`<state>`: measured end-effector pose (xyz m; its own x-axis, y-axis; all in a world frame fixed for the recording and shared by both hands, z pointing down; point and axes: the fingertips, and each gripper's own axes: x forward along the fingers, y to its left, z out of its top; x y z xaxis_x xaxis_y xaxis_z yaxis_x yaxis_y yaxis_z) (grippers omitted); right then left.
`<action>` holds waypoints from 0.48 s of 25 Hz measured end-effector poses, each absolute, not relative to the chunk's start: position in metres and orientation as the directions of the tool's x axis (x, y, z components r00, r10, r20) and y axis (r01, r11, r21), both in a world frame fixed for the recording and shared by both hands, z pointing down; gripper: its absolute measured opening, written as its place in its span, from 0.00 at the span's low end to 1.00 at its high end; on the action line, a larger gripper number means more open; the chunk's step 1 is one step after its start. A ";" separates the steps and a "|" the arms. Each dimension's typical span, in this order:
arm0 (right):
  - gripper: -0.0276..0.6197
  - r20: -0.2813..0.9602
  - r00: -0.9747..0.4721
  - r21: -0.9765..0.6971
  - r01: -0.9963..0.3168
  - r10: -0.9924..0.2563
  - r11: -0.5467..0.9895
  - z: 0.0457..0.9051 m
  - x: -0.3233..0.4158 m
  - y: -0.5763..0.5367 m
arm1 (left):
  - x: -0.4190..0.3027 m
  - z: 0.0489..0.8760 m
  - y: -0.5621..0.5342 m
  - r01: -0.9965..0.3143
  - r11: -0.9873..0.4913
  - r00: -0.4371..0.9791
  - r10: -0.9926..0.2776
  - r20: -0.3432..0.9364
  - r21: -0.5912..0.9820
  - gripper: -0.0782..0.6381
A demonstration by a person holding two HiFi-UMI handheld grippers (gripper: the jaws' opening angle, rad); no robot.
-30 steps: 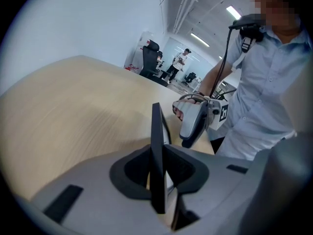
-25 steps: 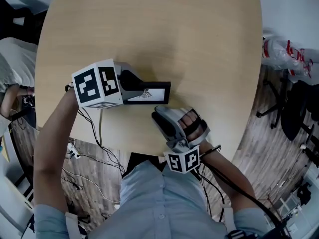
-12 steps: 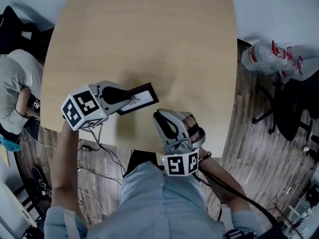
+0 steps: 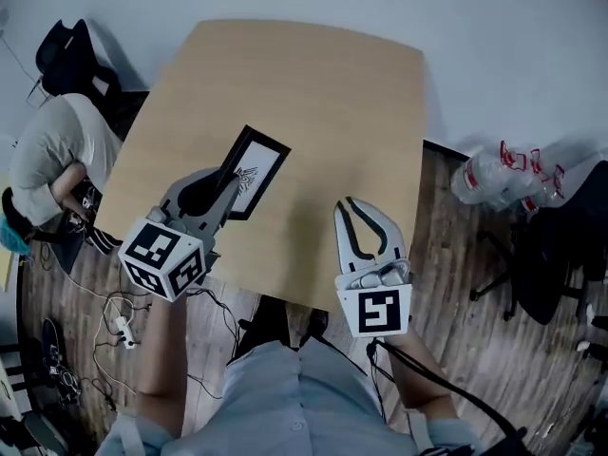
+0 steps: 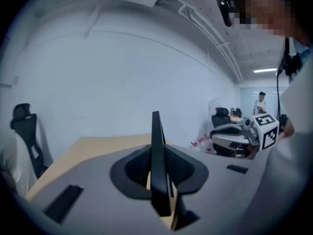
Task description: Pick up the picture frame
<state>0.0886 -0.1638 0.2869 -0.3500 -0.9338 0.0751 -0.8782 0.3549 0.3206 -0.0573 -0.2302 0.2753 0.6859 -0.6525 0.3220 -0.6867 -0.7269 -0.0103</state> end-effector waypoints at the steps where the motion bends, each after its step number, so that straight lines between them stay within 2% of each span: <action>1: 0.09 0.030 -0.305 0.250 -0.920 -0.952 0.303 0.273 0.102 -0.166 | -0.062 0.258 -0.226 -0.737 -0.675 0.646 -0.716 0.263 -0.026 0.21; 4: 0.08 -0.011 -0.225 0.124 -0.967 -0.974 0.222 0.245 0.131 -0.167 | -0.077 0.203 -0.211 -0.860 -0.493 0.490 -0.870 0.052 -0.133 0.20; 7: 0.07 -0.024 -0.219 0.072 -0.974 -0.976 0.216 0.235 0.130 -0.166 | -0.091 0.171 -0.192 -0.904 -0.356 0.389 -0.915 -0.105 -0.237 0.20; 9: 0.06 -0.023 -0.235 0.014 -0.972 -0.972 0.235 0.237 0.114 -0.168 | -0.097 0.165 -0.187 -0.902 -0.328 0.377 -0.915 -0.142 -0.280 0.20; 12: 0.05 -0.027 -0.265 -0.010 -0.964 -0.964 0.266 0.239 0.082 -0.163 | -0.110 0.171 -0.180 -0.901 -0.347 0.389 -0.912 -0.132 -0.260 0.20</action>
<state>0.0820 -0.1631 0.2389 -0.2654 -0.9637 -0.0274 -0.9640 0.2658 -0.0097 -0.1103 -0.1804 0.1714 0.3888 -0.9117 -0.1325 -0.9013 -0.3467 -0.2597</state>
